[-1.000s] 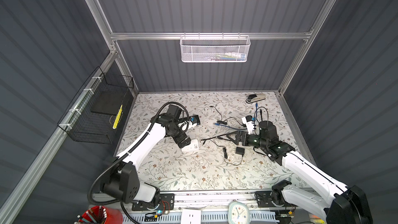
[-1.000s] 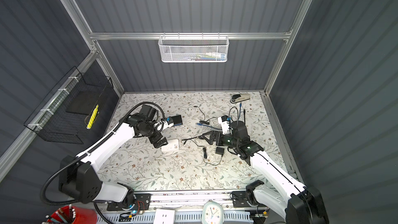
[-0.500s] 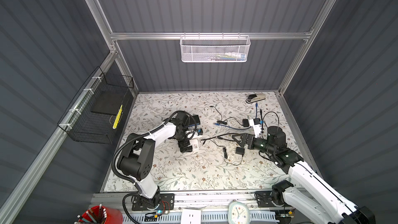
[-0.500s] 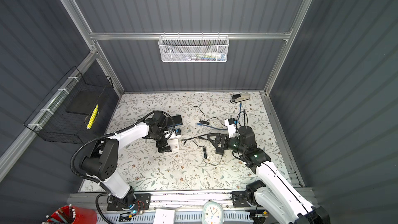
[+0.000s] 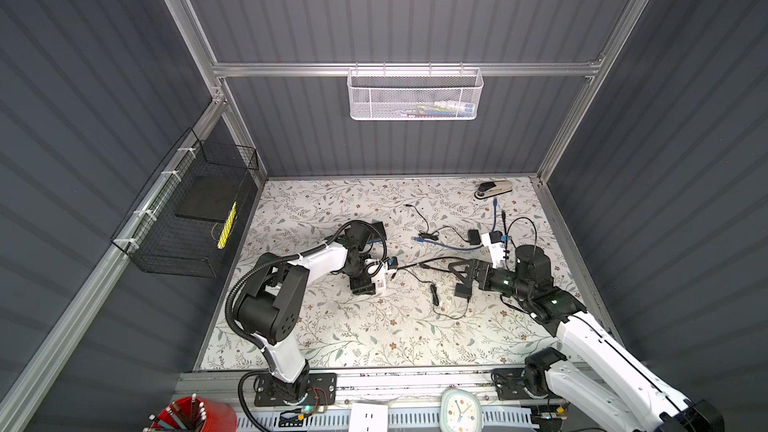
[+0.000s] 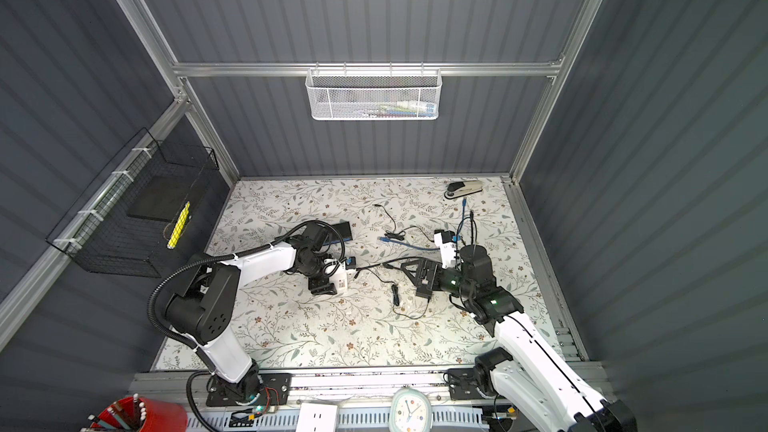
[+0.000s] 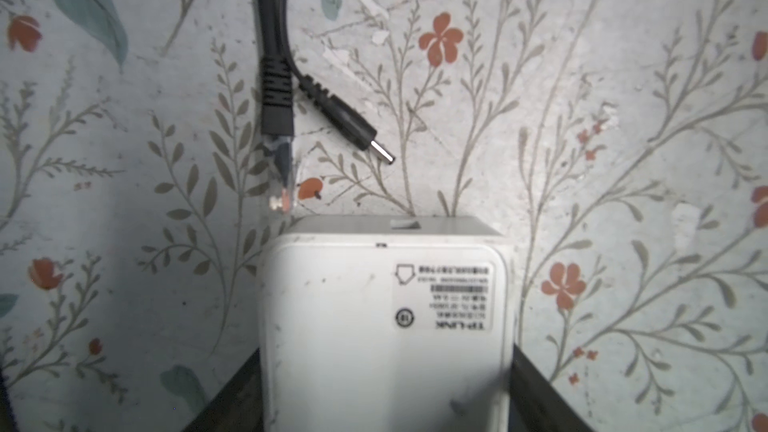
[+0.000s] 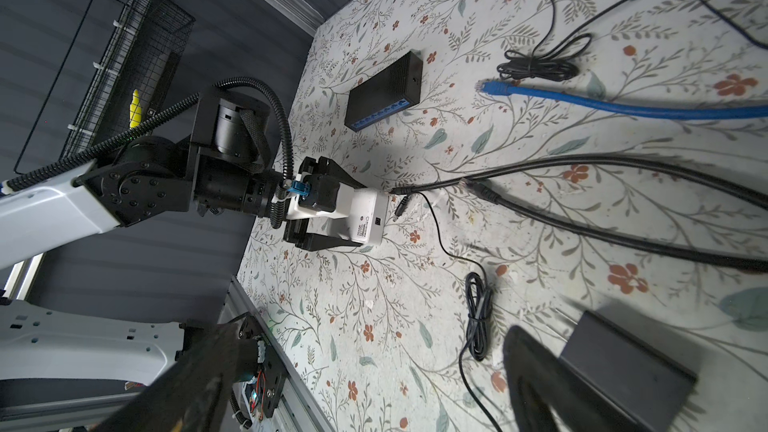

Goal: Insert the plug into the switch port
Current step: 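Lift the white switch with the left gripper toward the right gripper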

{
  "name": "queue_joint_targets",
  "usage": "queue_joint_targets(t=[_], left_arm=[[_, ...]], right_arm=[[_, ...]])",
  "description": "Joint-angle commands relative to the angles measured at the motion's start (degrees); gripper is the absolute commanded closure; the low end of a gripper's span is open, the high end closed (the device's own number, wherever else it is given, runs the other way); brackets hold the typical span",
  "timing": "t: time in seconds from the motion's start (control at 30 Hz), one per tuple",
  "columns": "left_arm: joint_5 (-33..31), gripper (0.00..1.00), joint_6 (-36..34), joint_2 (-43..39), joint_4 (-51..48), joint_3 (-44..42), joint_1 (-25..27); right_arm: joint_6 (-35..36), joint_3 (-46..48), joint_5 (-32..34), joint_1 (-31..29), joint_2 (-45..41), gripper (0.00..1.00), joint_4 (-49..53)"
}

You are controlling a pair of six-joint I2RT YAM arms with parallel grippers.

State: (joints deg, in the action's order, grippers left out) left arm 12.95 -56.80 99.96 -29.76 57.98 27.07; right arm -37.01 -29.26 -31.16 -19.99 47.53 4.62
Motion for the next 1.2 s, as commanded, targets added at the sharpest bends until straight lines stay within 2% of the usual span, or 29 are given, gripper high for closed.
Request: queue_joint_targets(t=[0.0, 0.1, 0.13, 0.2, 0.3, 0.47, 0.77, 0.83, 0.93, 1.0, 1.07, 1.1, 1.17], left_arm=[[0.4, 0.56, -1.3, -1.4, 0.2, -1.6, 0.0], [5.3, 0.58, -1.8, -5.9, -0.3, -0.7, -0.3], [9.0, 0.57, -1.9, -8.3, -0.5, -0.3, -0.5], [16.4, 0.57, -1.9, -13.0, -1.6, 1.4, -1.4], [25.2, 0.57, 0.8, -16.9, -5.0, 6.2, -2.0], [36.1, 0.57, 4.9, -19.3, -8.5, 11.9, -2.4], [46.1, 0.60, 12.3, -21.5, -4.1, 16.8, -2.5], [46.8, 0.63, 12.3, -22.4, -4.3, 17.3, -2.5], [43.5, 0.65, 9.8, -24.8, -5.8, 17.0, -1.8], [35.8, 0.65, 3.0, -26.1, -9.8, 17.0, 1.0], [23.4, 0.64, -2.2, -26.4, -12.1, 16.2, 5.2], [20.0, 0.63, -5.1, -26.0, -13.2, 15.7, 6.0], [18.7, 0.63, -7.1, -24.9, -13.2, 15.7, 6.1]], right_arm=[[-0.2, -1.4, -0.7, 0.3, 0.0, 0.01, 1.3], [-2.7, -1.6, -3.3, 0.5, 0.5, 0.01, 0.9], [-5.0, -1.1, -5.3, 0.7, 0.8, 0.01, -0.9], [-13.6, 1.5, -10.7, 1.6, 1.6, 0.01, -8.3], [-24.1, 5.7, -12.7, 1.7, 1.5, 0.01, -19.7], [-23.9, 4.4, -12.6, 2.2, -0.2, 0.01, -17.7], [-24.8, 2.3, -13.6, 3.0, -4.1, 0.01, -15.2], [-25.0, 1.9, -14.2, 3.0, -4.7, 0.01, -15.1], [-25.3, 0.7, -15.7, 3.0, -5.7, 0.01, -15.1], [-25.6, -0.1, -16.6, 2.9, -6.1, 0.01, -15.0], [-25.8, -1.5, -16.9, 2.1, -5.8, 0.01, -14.1], [-25.0, -2.6, -16.2, 0.7, -5.1, 0.01, -12.6], [-20.2, -7.2, -13.4, -3.6, -3.1, 0.01, -5.7]])
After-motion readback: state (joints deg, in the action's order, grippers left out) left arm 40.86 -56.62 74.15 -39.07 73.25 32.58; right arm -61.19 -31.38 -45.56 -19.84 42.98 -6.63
